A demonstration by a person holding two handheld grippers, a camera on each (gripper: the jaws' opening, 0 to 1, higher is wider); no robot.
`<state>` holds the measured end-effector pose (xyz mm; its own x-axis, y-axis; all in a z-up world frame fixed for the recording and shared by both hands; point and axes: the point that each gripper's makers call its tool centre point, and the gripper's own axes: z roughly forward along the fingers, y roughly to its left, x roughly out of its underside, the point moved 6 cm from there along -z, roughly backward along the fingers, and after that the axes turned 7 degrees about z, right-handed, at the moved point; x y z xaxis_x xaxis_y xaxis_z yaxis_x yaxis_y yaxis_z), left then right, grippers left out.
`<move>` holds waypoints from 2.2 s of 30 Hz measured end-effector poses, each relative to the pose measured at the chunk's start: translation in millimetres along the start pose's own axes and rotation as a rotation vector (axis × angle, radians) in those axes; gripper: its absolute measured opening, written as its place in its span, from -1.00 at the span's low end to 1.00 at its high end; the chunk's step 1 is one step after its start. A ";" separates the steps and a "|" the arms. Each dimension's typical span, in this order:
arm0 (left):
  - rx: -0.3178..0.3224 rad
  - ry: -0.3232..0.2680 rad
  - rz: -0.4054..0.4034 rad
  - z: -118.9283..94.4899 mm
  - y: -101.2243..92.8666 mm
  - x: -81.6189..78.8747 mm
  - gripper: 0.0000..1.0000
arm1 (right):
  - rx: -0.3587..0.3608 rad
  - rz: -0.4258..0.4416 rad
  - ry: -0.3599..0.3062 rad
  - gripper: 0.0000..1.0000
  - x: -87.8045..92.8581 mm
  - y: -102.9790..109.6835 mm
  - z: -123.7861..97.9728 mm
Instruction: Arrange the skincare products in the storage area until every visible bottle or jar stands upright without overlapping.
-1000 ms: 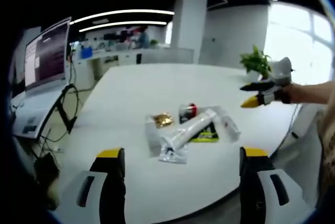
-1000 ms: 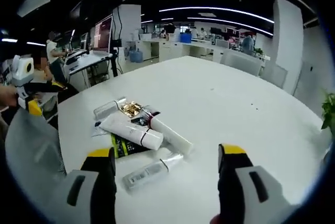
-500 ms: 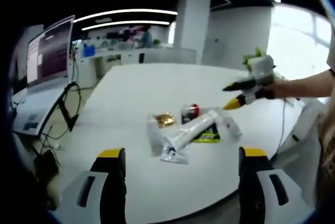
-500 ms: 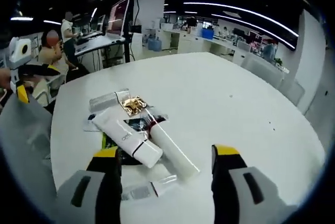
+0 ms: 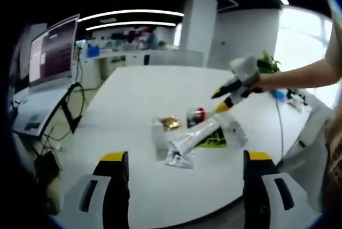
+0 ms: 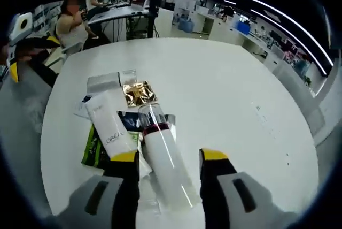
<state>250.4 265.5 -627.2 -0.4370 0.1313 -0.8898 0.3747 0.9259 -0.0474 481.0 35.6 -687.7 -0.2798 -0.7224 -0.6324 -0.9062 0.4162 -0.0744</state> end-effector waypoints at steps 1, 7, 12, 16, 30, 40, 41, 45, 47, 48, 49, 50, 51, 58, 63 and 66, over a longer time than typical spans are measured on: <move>-0.003 -0.001 -0.002 -0.1 0.5 0.0 0.72 | -0.020 -0.028 0.009 -0.17 -2.4 1.9 5.6; -0.011 -0.006 -0.012 -0.3 2.2 -0.1 0.71 | -0.061 -0.073 0.097 -0.35 -4.4 0.1 27.1; -0.015 -0.011 -0.018 -0.5 3.0 -0.6 0.70 | -0.145 -0.090 0.166 -0.39 -6.9 -0.3 37.0; -0.018 -0.012 -0.020 -0.3 3.5 -0.6 0.69 | -0.161 -0.164 0.242 -0.42 -5.5 0.9 42.4; -0.016 -0.017 -0.004 5.0 2.9 -1.7 0.67 | -0.174 -0.225 0.331 -0.43 -3.7 3.2 49.1; -0.021 -0.027 0.009 8.2 4.4 -2.9 0.65 | -0.171 -0.185 0.252 -0.45 -7.1 4.0 34.7; -0.022 -0.027 0.010 8.1 4.5 -2.8 0.65 | -0.174 -0.178 0.240 -0.45 -8.2 4.0 32.2; -0.017 -0.026 0.021 8.3 3.1 -2.9 0.65 | -0.172 -0.162 0.183 -0.45 -10.9 3.1 21.8; -0.012 -0.024 0.028 8.4 2.1 -2.8 0.65 | -0.168 -0.149 0.154 -0.45 -9.8 0.4 18.8; -0.009 -0.022 0.033 8.4 1.4 -2.7 0.65 | -0.163 -0.141 0.136 -0.45 -10.1 -1.6 15.4; -0.008 -0.022 0.035 8.3 1.1 -2.9 0.65 | -0.163 -0.144 0.114 -0.45 -10.6 -2.6 12.8; -0.007 -0.022 0.039 8.2 0.7 -3.0 0.65 | -0.167 -0.140 0.075 -0.45 -11.7 -3.0 9.5; -0.007 -0.021 0.041 8.1 0.5 -3.0 0.65 | -0.160 -0.136 0.054 -0.45 -11.8 -3.9 5.8; 0.000 -0.016 0.058 7.9 -2.2 -3.5 0.64 | -0.141 -0.089 -0.046 -0.45 -5.9 -7.9 -19.5; 0.009 0.005 0.086 9.1 -5.3 -1.2 0.63 | -0.127 -0.016 -0.118 -0.46 4.2 -11.4 -38.9; 0.014 0.014 0.095 9.4 -6.3 -0.3 0.63 | -0.113 0.030 -0.156 -0.46 12.0 -14.8 -47.1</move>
<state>255.9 256.3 -630.9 -0.4102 0.2238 -0.8841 0.4266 0.9039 0.0309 476.1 -5.2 -657.9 -0.2627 -0.6121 -0.7459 -0.9303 0.3656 0.0276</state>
